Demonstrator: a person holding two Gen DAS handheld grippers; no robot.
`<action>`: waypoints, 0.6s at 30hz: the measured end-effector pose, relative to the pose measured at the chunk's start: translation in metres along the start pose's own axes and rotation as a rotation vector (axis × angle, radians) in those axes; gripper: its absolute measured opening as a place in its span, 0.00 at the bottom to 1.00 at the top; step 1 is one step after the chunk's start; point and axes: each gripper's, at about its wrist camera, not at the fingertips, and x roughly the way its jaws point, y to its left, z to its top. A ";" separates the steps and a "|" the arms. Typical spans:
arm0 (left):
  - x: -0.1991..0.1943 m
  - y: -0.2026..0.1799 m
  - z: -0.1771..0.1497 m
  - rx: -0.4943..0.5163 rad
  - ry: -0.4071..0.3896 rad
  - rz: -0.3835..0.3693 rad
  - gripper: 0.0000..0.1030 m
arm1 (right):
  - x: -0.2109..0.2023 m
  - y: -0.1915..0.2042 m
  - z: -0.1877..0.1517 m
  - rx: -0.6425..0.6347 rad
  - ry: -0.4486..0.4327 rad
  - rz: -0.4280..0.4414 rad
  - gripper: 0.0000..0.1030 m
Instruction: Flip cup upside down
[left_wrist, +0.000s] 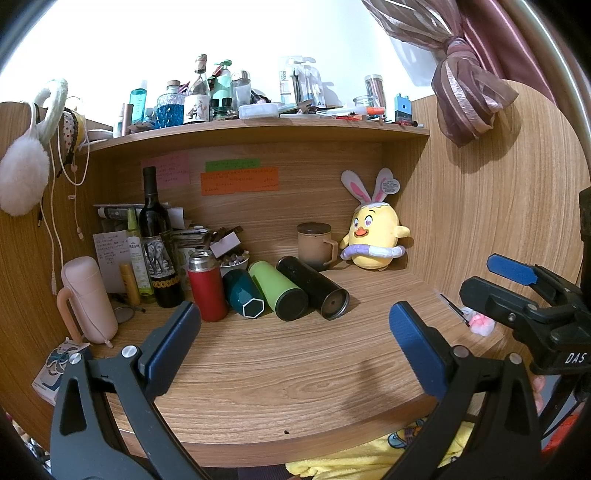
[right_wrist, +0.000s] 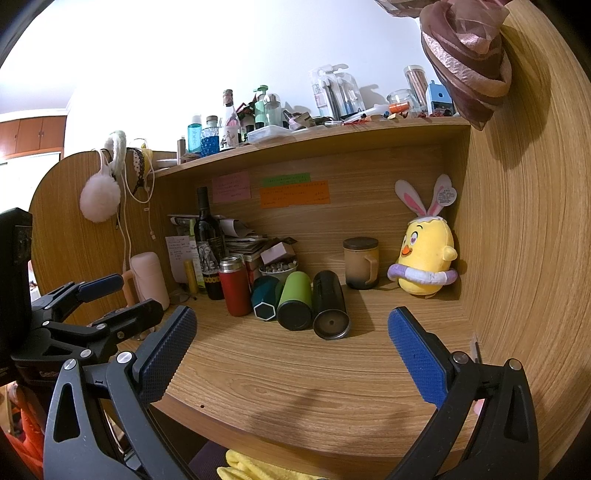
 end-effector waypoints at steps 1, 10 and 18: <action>0.000 -0.001 0.000 0.000 0.002 -0.001 1.00 | 0.000 0.000 0.000 0.000 0.001 0.000 1.00; 0.016 -0.005 -0.003 -0.004 0.049 -0.010 1.00 | 0.008 -0.011 -0.005 0.021 0.015 -0.004 1.00; 0.098 -0.007 0.001 -0.044 0.233 -0.078 1.00 | 0.033 -0.040 -0.013 0.060 0.060 -0.030 1.00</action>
